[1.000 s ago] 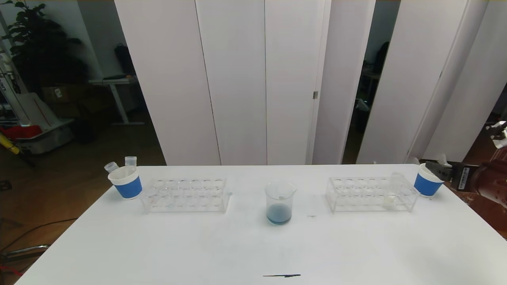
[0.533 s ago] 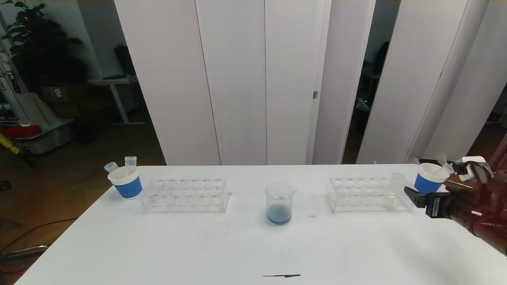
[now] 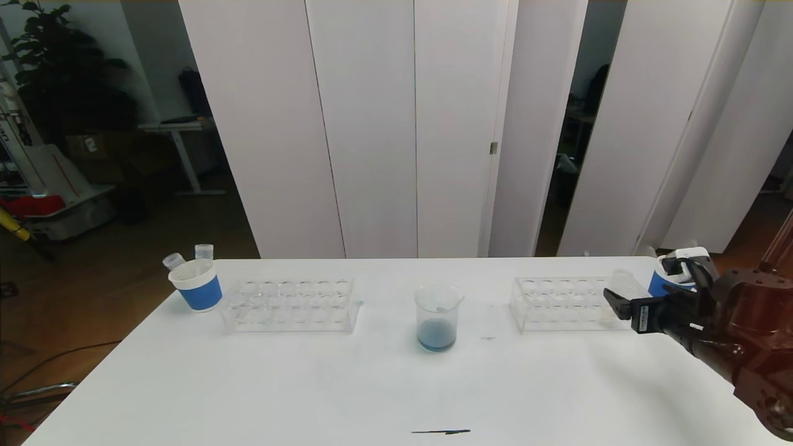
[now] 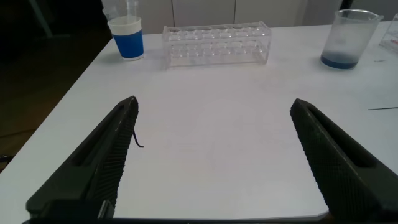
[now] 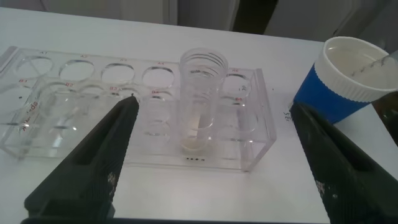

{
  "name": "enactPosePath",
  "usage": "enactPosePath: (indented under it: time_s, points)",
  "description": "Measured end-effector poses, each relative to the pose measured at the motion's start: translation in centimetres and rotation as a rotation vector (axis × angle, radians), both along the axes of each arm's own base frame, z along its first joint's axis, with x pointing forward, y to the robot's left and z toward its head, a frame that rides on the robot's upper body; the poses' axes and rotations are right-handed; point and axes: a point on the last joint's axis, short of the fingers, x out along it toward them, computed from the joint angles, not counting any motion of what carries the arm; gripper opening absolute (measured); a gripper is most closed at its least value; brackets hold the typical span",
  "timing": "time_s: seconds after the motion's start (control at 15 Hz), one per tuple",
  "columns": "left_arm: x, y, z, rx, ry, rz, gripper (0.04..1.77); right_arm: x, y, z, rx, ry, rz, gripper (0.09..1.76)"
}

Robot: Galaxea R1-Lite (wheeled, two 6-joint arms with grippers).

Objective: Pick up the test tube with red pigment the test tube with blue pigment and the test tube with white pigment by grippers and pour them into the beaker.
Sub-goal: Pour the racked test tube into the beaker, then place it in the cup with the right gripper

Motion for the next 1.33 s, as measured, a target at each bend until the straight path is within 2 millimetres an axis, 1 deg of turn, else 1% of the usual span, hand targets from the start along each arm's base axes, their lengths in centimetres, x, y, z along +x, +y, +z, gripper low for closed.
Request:
enactPosePath:
  time_s: [0.27,0.4,0.47,0.67,0.87,1.13,1.33]
  points:
    - [0.0,0.0,0.0,0.0,0.0,0.0,1.75,1.5,0.3,-1.2,-0.008,-0.048,0.009,1.75]
    - [0.0,0.0,0.0,0.0,0.0,0.0,1.75,1.9,0.6,-2.0,-0.006,-0.038,0.02,1.75]
    - [0.0,0.0,0.0,0.0,0.0,0.0,1.75,2.1,0.9,-2.4,-0.003,-0.037,0.029,1.75]
    - [0.0,0.0,0.0,0.0,0.0,0.0,1.75,2.6,1.8,-2.4,-0.003,-0.101,0.054,1.75]
    - [0.0,0.0,0.0,0.0,0.0,0.0,1.75,2.9,2.3,-3.2,-0.002,-0.094,0.068,1.75]
    - [0.0,0.0,0.0,0.0,0.0,0.0,1.75,3.2,2.2,-3.8,-0.002,-0.085,0.065,1.75]
    - [0.0,0.0,0.0,0.0,0.0,0.0,1.75,3.8,1.6,-3.4,-0.001,-0.111,0.048,1.75]
